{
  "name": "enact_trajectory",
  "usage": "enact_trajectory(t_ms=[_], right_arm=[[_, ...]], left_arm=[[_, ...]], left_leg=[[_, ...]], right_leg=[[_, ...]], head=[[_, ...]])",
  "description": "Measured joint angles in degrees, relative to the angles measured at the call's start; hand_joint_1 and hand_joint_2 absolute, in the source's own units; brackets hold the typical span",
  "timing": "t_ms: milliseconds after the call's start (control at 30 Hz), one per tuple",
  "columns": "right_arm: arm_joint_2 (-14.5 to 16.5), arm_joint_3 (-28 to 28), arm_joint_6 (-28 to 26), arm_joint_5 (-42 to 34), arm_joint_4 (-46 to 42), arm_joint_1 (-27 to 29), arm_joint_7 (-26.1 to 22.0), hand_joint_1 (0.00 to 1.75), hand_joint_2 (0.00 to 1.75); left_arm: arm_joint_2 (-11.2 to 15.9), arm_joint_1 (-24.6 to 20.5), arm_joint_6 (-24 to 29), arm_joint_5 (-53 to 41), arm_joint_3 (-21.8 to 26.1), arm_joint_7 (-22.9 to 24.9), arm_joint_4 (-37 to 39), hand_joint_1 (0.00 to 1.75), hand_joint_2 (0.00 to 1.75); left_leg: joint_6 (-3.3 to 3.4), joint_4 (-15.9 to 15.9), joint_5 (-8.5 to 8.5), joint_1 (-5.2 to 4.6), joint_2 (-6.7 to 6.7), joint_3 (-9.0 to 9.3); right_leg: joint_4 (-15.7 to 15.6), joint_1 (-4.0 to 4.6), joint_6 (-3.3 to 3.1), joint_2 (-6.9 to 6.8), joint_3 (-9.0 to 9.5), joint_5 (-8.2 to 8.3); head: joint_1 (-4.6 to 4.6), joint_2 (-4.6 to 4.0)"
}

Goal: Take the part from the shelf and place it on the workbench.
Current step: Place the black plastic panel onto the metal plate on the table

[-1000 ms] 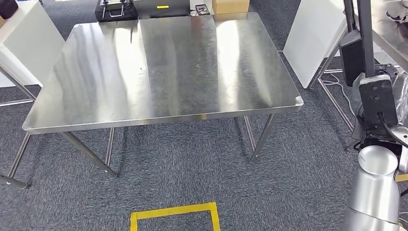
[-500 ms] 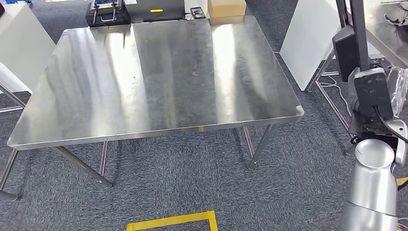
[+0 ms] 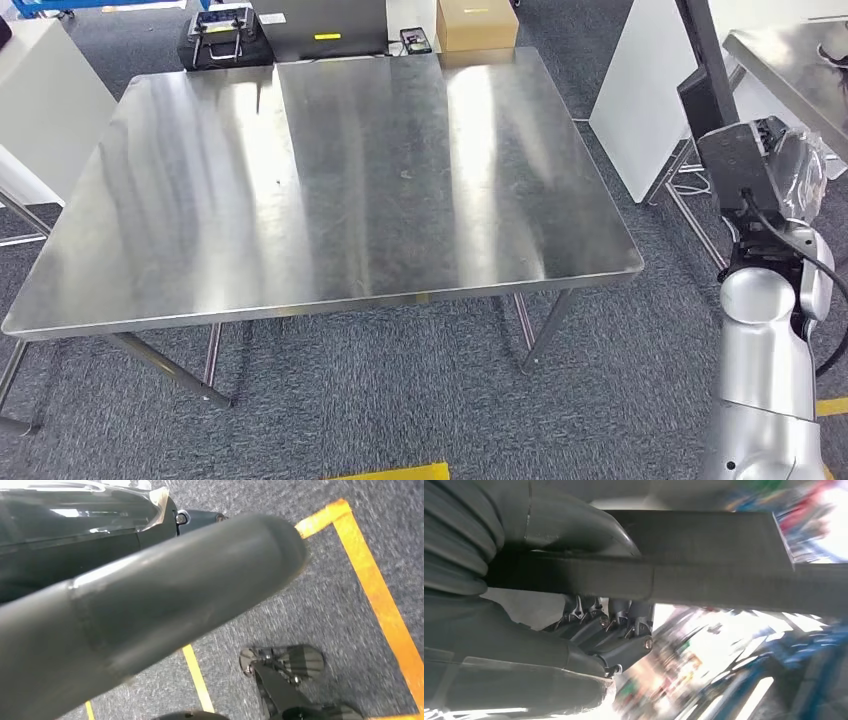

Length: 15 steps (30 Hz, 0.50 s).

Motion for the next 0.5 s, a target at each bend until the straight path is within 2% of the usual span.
enact_trajectory(t_ms=[67, 100, 167, 200, 233, 267, 333, 367, 400, 433, 500], right_arm=[[1.2, 3.1, 0.9, 10.1, 4.2, -4.3, 3.3, 1.75, 1.75], [2.0, 5.1, 1.8, 14.0, 6.5, -6.6, 4.5, 1.75, 1.75], [3.9, 9.0, 3.8, 19.0, 11.8, -10.5, 5.5, 1.75, 1.75], [4.9, 10.8, 4.8, 20.7, 14.7, -12.0, 5.5, 1.75, 1.75], [5.9, 12.5, 5.8, 22.6, 17.8, -13.4, 5.2, 1.75, 1.75], [7.0, 14.3, 6.7, 24.9, 21.1, -14.7, 5.0, 1.75, 1.75], [9.0, 18.3, 7.9, 29.7, 27.8, -17.3, 4.4, 1.75, 1.75], [9.9, 20.3, 8.3, 31.6, 30.9, -18.5, 4.1, 1.75, 1.75], [10.8, 22.2, 8.5, 33.0, 34.0, -19.6, 3.7, 1.75, 1.75], [11.6, 23.9, 8.6, 33.7, 36.7, -20.4, 3.3, 1.75, 1.75], [13.4, 26.9, 8.7, 34.3, 41.3, -21.4, 2.7, 1.75, 1.75]], left_arm=[[0.0, -0.3, -1.1, 2.7, 1.5, 0.0, 0.0, 0.00, 0.00], [-0.1, -0.4, -1.7, 3.9, 2.5, 0.0, 0.0, 0.00, 0.00], [-0.3, -0.6, -2.8, 5.2, 4.2, 0.0, 0.0, 0.00, 0.00], [-0.3, -0.7, -3.3, 5.5, 4.9, 0.0, 0.0, 0.00, 0.00], [-0.3, -0.7, -4.0, 6.0, 5.5, 0.0, 0.0, 0.00, 0.00], [-0.4, -0.7, -4.6, 6.6, 6.3, 0.1, 0.0, 0.00, 0.00], [-0.5, -0.7, -5.7, 7.7, 7.8, 0.1, 0.0, 0.00, 0.00], [-0.5, -0.8, -6.1, 8.1, 8.4, 0.2, 0.0, 0.00, 0.00], [-0.6, -0.9, -6.5, 8.3, 9.0, 0.3, 0.0, 0.00, 0.00], [-0.7, -1.0, -6.9, 8.5, 9.4, 0.3, 0.0, 0.00, 0.00], [-1.0, -1.2, -7.5, 8.8, 10.3, 0.4, 0.0, 0.00, 0.00]], left_leg=[[-0.67, 3.2, -0.78, 0.27, 0.15, -1.59], [-1.15, 6.2, -1.76, 0.54, 0.21, -3.36], [-2.11, 13.3, -4.41, 1.15, 0.27, -8.00], [-2.43, 15.6, -5.08, 1.40, 0.28, -9.95], [-2.61, 16.0, -4.64, 1.59, 0.30, -11.11], [-2.64, 14.3, -2.97, 1.69, 0.35, -11.20], [-2.28, 6.6, 2.37, 1.77, 0.61, -8.89], [-2.04, 3.1, 4.07, 1.67, 0.76, -7.62], [-1.74, 0.9, 4.99, 1.54, 0.85, -6.71], [-1.47, -0.1, 5.18, 1.39, 0.88, -6.33], [-0.90, -0.3, 5.25, 1.33, 0.80, -5.97]], right_leg=[[-0.1, -0.39, -0.65, 0.34, 0.24, -0.18], [-0.1, -0.54, -0.94, 0.54, 0.41, -0.32], [-0.2, -0.47, -1.46, 0.82, 0.76, -0.70], [-0.1, -0.39, -1.65, 0.87, 0.97, -0.89], [-0.1, -0.31, -1.78, 0.88, 1.20, -1.08], [-0.1, -0.26, -1.81, 0.87, 1.46, -1.27], [-0.2, -0.18, -1.67, 0.82, 1.99, -1.64], [-0.2, -0.06, -1.50, 0.79, 2.17, -1.81], [-0.2, 0.06, -1.29, 0.76, 2.26, -1.97], [-0.2, 0.16, -1.02, 0.71, 2.34, -2.14], [-0.4, 0.42, -0.40, 0.57, 2.39, -2.48]], head=[[-0.08, 0.00], [-0.14, 0.00], [-0.27, 0.00], [-0.23, 0.00], [-0.24, 0.00], [-0.23, 0.00], [-0.25, 0.00], [-0.22, 0.00], [-0.22, 0.00], [-0.20, 0.00], [-0.16, 0.00]])
